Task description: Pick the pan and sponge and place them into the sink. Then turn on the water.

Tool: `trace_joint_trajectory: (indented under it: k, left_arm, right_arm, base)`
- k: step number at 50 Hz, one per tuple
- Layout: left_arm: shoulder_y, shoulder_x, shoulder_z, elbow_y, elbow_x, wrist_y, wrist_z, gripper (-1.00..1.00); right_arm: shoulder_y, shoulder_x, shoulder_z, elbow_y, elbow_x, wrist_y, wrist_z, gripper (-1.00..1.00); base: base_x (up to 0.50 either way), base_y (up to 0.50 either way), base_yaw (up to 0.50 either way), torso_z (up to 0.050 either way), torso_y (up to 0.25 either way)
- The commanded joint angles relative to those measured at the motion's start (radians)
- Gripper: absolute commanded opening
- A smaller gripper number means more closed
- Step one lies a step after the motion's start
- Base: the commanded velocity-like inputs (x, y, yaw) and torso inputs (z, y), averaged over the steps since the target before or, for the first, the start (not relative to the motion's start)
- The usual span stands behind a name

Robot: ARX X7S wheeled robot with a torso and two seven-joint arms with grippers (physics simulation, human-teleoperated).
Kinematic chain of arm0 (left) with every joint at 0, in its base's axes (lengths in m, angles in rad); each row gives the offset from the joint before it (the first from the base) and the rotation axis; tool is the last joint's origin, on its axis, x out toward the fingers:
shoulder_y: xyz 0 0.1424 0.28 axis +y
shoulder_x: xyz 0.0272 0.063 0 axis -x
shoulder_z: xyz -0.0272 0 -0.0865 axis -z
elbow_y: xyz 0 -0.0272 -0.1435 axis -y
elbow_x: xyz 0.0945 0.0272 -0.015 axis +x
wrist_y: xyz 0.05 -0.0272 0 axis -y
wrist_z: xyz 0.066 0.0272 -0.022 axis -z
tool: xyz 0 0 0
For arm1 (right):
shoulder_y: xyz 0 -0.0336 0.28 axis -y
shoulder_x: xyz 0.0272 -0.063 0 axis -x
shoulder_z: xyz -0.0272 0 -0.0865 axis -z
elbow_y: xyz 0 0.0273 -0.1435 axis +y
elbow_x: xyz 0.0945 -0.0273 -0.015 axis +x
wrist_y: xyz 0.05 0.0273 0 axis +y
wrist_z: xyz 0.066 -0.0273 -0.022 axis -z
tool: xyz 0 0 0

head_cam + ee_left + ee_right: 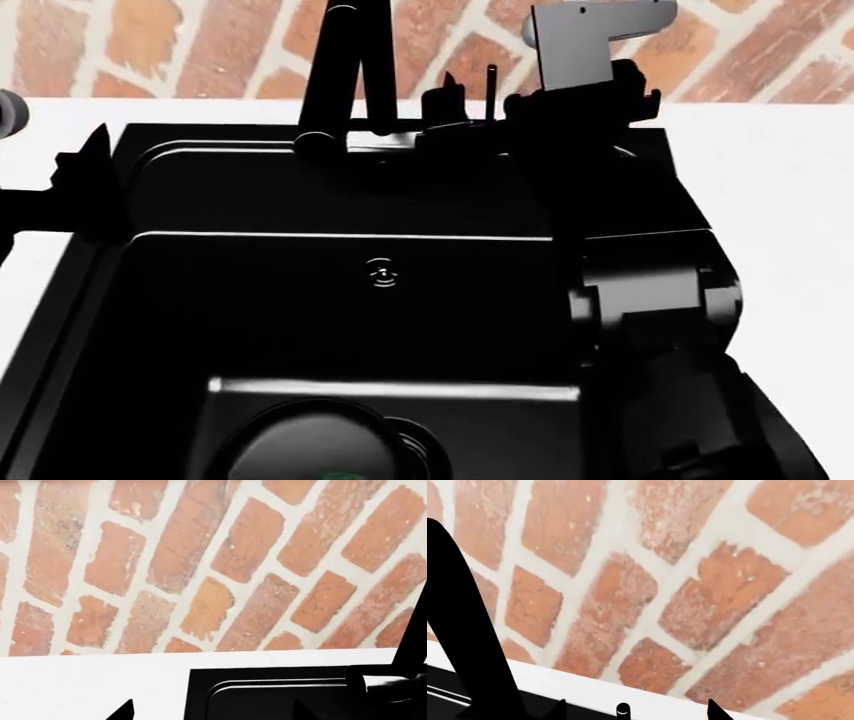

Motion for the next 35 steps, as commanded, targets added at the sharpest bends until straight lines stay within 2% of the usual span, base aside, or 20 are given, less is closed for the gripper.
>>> trace_joint_trajectory:
  k: [1, 11, 13, 17, 26, 35]
  left_arm:
    - [-0.021, -0.006, 0.008, -0.007, 0.001, -0.01, 0.009, 1.0]
    - [-0.049, 0.004, 0.024, -0.047, 0.019, -0.005, 0.033, 1.0]
    - [0.012, -0.083, -0.037, 0.026, -0.043, -0.011, 0.044, 1.0]
    - [0.034, -0.109, -0.058, 0.046, -0.061, -0.006, 0.052, 1.0]
    - [0.038, -0.117, -0.084, 0.043, -0.091, -0.008, 0.047, 1.0]
    - [0.026, -0.102, -0.076, 0.037, -0.09, -0.014, 0.036, 1.0]
  right_arm:
    - [0.044, -0.027, 0.0, 0.096, -0.012, -0.051, -0.023, 1.0]
    - [0.056, -0.035, 0.003, 0.124, -0.016, -0.063, -0.027, 1.0]
    - [0.058, -0.035, 0.004, 0.127, -0.018, -0.067, -0.026, 1.0]
    - [0.064, -0.036, 0.009, 0.136, -0.02, -0.078, -0.019, 1.0]
    - [0.073, -0.029, 0.023, 0.126, -0.023, -0.082, 0.003, 1.0]
    - [0.03, 0.021, 0.025, -0.01, -0.01, -0.006, 0.051, 1.0]
  base:
    - [0.0, 0.0, 0.0, 0.004, -0.074]
    - [0.0, 0.0, 0.0, 0.006, -0.108]
    - [0.0, 0.0, 0.0, 0.006, -0.116]
    - [0.0, 0.0, 0.0, 0.007, -0.115]
    - [0.0, 0.0, 0.0, 0.001, -0.004]
    - [0.0, 0.0, 0.0, 0.0, 0.0]
